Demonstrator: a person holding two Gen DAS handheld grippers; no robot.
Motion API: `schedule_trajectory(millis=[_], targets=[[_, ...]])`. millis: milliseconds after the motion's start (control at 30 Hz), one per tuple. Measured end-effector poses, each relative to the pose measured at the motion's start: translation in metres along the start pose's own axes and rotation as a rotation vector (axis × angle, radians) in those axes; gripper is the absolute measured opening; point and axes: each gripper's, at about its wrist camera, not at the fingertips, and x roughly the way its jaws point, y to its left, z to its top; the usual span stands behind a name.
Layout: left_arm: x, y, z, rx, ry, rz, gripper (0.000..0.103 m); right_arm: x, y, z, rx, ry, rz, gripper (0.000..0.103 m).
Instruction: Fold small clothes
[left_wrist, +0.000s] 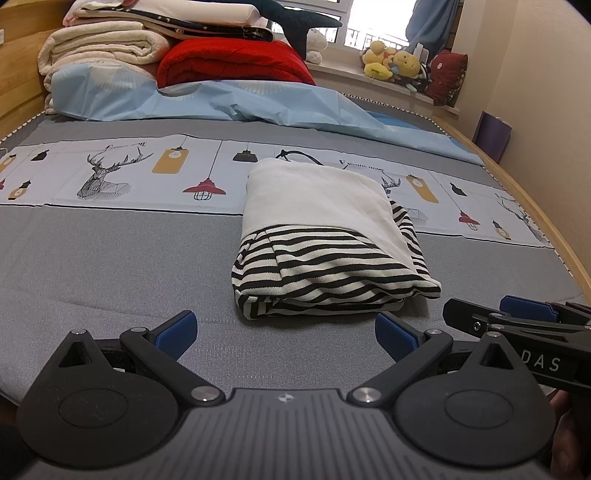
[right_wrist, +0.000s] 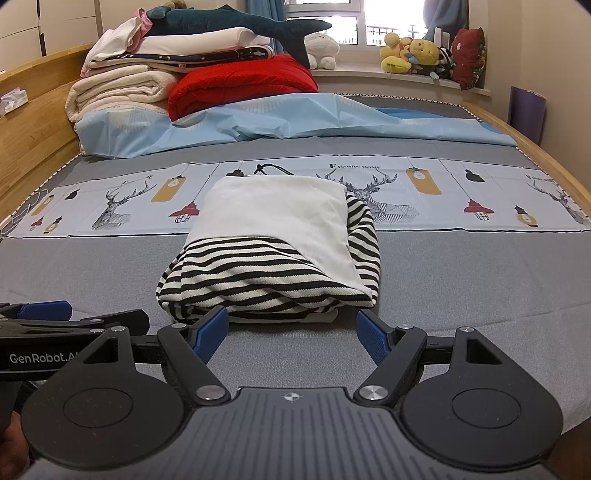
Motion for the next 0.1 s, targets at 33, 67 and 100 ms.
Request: schedule_trajectory(millis=[33,67,100], targets=[[0.0,-0.0005,-0.0003,0.0,0.0,0.001,0.102,0.0004,-0.0002,-0.0004,0.0,0.0,0.0,0.078],[0.0003,-0.0006,-0.0006,-0.001,0.0,0.001,0.102,0.0003,-0.0001,-0.0009,0.001,0.001,0.0,0.078],[0.0006,-0.0002,-0.0006,-0.001,0.001,0.001,0.102,0.0004,-0.0004,-0.0003,0.0,0.001,0.0,0.078]])
